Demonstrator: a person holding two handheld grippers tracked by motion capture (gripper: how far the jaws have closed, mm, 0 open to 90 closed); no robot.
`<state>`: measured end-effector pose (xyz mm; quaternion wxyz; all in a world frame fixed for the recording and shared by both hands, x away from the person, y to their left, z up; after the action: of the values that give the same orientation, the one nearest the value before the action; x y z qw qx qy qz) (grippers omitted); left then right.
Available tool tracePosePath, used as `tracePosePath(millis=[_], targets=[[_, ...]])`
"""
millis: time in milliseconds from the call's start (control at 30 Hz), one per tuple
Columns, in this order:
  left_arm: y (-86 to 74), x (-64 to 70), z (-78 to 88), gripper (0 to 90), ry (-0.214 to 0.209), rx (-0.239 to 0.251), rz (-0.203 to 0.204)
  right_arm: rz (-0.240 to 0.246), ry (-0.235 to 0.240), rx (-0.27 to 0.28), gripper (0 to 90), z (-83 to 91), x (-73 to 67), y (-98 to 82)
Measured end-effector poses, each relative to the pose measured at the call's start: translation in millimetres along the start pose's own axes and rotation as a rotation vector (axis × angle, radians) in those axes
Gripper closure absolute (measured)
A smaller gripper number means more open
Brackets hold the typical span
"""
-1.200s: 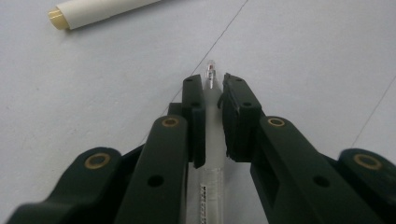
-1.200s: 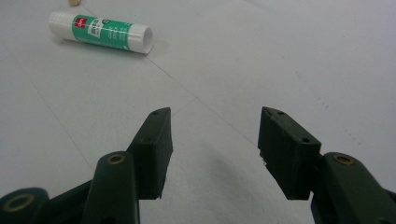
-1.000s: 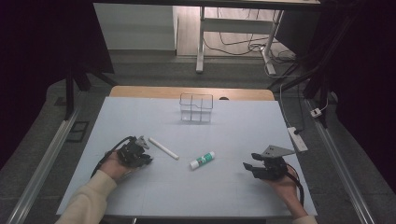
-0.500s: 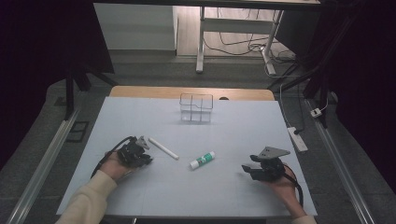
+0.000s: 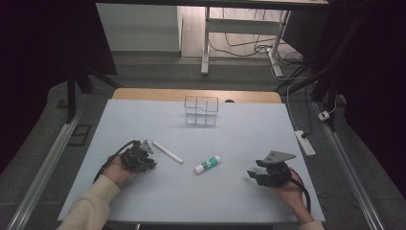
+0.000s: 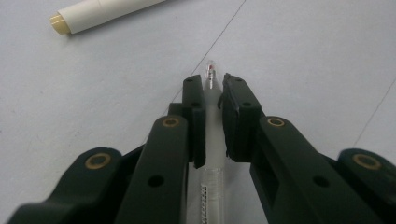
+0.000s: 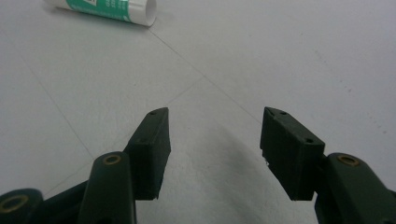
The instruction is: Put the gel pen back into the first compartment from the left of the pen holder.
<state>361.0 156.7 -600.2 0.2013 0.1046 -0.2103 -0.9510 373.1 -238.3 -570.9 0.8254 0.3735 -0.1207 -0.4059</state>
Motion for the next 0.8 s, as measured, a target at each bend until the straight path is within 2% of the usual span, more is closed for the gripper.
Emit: tracePosePath(millis=[167, 500, 800], targets=[[0.0, 0.1, -0.1, 79.7, -0.001, 0.002, -0.003, 0.009, -0.006, -0.023, 41.4, -2.9, -1.0, -3.0], [0.6, -0.6, 0.3, 79.7, 0.012, 0.001, -0.005, 0.006, 0.000, -0.028, 41.4, -3.3, -2.0, -3.2], [2.3, -1.4, 4.5, 79.7, 0.024, 0.020, -0.004, 0.013, -0.001, -0.042, 41.0, -4.8, -2.6, -5.0]])
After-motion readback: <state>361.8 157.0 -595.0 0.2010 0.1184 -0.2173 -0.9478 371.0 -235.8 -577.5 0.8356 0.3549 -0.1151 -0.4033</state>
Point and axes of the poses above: each handheld gripper's, and its own axes: z roughly backward along the jaws, y roughly out of its top, x roughly to its right, the point moved 9 cm from there along -z, roughly forward along the jaws, and after that the axes turned 14 degrees about -z, right-handed, at the moved point
